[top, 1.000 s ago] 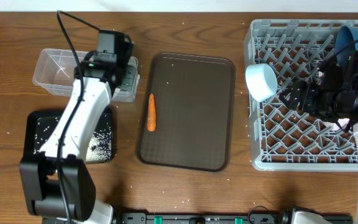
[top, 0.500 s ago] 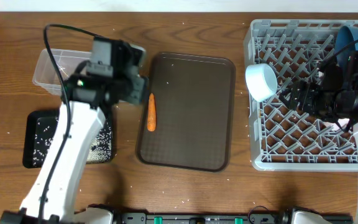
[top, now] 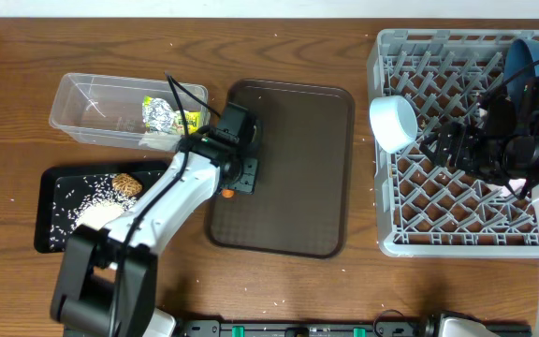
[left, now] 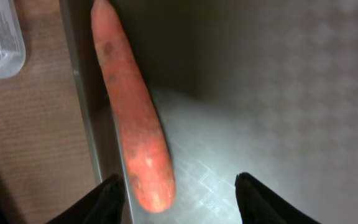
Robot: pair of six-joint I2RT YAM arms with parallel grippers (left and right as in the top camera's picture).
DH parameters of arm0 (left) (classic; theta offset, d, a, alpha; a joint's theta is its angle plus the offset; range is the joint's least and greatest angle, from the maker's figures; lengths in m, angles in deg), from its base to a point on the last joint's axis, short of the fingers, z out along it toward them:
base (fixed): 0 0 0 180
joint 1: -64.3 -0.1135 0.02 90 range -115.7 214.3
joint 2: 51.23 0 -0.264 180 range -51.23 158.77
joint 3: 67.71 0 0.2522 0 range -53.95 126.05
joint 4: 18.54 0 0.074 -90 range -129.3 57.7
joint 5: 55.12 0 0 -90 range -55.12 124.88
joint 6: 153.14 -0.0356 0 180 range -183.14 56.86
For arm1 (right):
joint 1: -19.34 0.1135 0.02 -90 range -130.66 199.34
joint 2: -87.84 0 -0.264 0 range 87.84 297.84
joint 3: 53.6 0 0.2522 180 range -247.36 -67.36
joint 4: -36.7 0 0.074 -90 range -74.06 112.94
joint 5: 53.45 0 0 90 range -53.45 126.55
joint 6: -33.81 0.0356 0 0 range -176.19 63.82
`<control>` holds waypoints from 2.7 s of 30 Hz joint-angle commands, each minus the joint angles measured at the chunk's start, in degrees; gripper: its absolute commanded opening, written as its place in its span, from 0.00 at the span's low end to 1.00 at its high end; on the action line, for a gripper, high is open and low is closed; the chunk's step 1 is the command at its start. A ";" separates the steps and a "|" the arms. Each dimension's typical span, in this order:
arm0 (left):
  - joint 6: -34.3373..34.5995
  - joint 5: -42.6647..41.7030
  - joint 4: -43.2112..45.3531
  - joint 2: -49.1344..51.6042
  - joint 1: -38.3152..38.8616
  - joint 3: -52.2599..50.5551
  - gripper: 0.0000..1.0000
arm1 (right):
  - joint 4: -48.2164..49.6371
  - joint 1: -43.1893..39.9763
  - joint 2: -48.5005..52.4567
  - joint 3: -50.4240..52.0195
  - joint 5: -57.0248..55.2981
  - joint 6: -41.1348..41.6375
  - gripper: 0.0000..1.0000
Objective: Sort waste into correct bins and load items into the dishwasher rack
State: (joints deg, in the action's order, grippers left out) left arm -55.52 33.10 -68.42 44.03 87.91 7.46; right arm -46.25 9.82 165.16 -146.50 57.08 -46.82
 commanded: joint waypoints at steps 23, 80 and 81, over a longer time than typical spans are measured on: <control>4.13 0.83 0.15 6.08 -1.05 2.14 0.10 | -0.04 0.59 -0.55 -0.68 -0.22 -0.92 0.84; -10.84 -17.84 -17.33 -45.35 -38.27 2.47 0.98 | 5.68 0.61 -22.95 -0.70 23.45 -9.38 0.99; -10.82 -17.07 -17.40 -46.01 -38.29 2.47 0.98 | 5.46 0.61 -23.61 -0.70 23.43 -9.14 0.99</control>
State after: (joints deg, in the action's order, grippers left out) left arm -61.27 17.21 -85.45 -0.42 49.82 9.36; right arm -40.35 9.82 143.15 -146.50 76.76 -55.39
